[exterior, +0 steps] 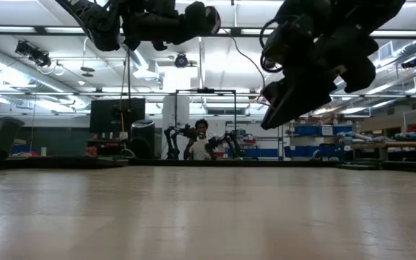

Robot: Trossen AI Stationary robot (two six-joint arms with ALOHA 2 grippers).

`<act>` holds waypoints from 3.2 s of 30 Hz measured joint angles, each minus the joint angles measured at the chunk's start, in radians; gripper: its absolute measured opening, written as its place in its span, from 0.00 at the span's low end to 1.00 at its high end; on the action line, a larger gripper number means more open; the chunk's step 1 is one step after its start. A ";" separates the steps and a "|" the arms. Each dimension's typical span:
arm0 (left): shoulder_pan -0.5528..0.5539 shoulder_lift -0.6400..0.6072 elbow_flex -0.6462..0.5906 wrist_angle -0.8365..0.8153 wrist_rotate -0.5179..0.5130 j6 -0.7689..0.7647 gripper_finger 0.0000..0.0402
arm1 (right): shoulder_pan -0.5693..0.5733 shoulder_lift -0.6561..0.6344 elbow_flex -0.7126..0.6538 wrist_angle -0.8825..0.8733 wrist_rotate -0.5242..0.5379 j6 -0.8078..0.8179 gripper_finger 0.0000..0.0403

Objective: Coil cords
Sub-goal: Coil the red wire onto the spool

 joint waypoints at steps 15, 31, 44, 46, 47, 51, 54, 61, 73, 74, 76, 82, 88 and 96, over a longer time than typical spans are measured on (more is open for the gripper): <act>-0.001 0.000 0.000 0.034 0.255 0.022 0.00 | -0.012 -0.251 0.000 -0.412 0.401 0.202 0.24; -0.060 0.001 -0.002 -0.228 0.324 0.023 0.00 | -0.101 -0.276 0.001 0.181 0.528 -0.069 0.23; -0.060 0.001 -0.002 -0.310 0.320 0.018 0.00 | -0.200 -0.265 0.000 0.309 0.523 -0.053 0.23; -0.060 0.001 -0.002 -0.330 0.320 0.019 0.00 | -0.201 -0.265 0.000 0.315 0.552 -0.058 0.23; -0.060 0.001 -0.002 -0.341 0.317 0.020 0.00 | -0.200 -0.265 0.000 0.318 0.550 -0.060 0.22; -0.059 0.001 -0.002 -0.374 0.299 0.023 0.00 | -0.186 -0.265 0.007 0.319 0.529 -0.062 0.22; -0.059 0.001 -0.002 -0.404 0.297 0.023 0.00 | -0.171 -0.265 0.023 0.319 0.566 -0.097 0.22; -0.059 0.001 -0.002 -0.467 0.263 0.024 0.00 | -0.134 -0.265 0.084 0.265 0.614 -0.170 0.22; -0.056 0.001 -0.002 -0.464 0.360 0.051 0.00 | -0.138 -0.266 0.133 0.250 0.601 -0.250 0.22; -0.057 0.001 -0.002 -0.464 0.365 0.052 0.00 | -0.137 -0.266 0.136 0.250 0.600 -0.254 0.22; -0.060 0.001 -0.002 -0.462 0.384 0.058 0.00 | -0.138 -0.266 0.138 0.257 0.601 -0.264 0.22; -0.059 0.001 -0.002 -0.452 0.430 0.056 0.00 | -0.138 -0.260 0.139 0.271 0.549 -0.269 0.22; -0.060 0.001 -0.002 -0.453 0.542 0.056 0.00 | -0.138 -0.258 0.139 0.290 0.521 -0.278 0.22; -0.060 0.009 -0.002 -0.418 0.583 0.082 0.00 | -0.138 -0.238 0.171 0.278 0.446 -0.272 0.21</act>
